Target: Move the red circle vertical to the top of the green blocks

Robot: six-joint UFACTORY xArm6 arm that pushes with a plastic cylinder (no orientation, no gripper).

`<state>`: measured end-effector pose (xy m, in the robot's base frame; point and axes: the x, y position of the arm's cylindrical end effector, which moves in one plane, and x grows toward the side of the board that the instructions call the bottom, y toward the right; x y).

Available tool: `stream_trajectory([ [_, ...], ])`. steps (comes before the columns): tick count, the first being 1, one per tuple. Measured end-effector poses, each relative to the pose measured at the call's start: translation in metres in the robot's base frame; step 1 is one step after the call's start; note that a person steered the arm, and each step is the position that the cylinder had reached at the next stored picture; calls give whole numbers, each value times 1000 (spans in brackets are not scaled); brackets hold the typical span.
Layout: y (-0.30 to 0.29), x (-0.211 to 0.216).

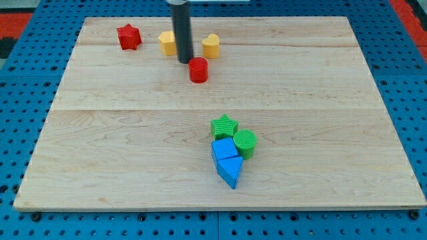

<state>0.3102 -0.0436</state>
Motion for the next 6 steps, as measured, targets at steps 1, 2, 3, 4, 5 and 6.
stream_trajectory([
  [1,-42,-26],
  [2,-102,-41],
  [3,-57,3],
  [4,28,34],
  [5,81,24],
  [6,61,-30],
])
